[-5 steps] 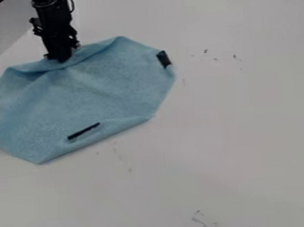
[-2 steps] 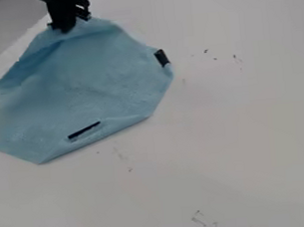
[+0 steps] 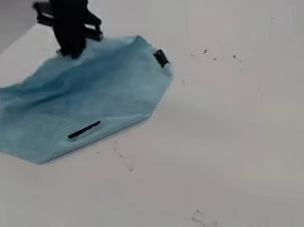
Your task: Fold the cloth from top left to bottom right
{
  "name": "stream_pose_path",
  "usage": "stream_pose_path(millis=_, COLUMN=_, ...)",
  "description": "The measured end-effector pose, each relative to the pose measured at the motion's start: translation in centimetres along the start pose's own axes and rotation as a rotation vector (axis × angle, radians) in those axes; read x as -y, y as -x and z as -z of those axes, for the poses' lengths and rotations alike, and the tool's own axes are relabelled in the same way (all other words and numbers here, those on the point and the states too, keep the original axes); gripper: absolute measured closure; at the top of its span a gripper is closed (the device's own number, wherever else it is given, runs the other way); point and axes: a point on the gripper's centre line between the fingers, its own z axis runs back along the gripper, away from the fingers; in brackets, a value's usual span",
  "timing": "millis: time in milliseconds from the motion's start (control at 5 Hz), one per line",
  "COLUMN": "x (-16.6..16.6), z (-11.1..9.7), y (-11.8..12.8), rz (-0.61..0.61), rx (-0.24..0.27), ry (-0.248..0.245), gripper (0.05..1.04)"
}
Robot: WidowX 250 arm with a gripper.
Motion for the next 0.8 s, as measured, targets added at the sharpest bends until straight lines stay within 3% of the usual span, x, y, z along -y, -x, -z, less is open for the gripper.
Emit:
stream_pose_path(millis=200, x=1.7, z=0.6, y=1.7, rz=-0.039, rx=-0.004, ry=0.039, gripper=0.975)
stream_pose_path(millis=400, x=3.1, z=0.6, y=2.7, rz=-0.052, rx=0.006, ry=0.052, gripper=0.798)
stream_pose_path(millis=600, x=3.9, z=0.4, y=3.3, rz=-0.083, rx=0.0, ry=0.082, gripper=0.513)
stream_pose_path(millis=800, x=5.9, z=0.5, y=4.2, rz=-0.086, rx=-0.055, ry=0.115, gripper=0.215)
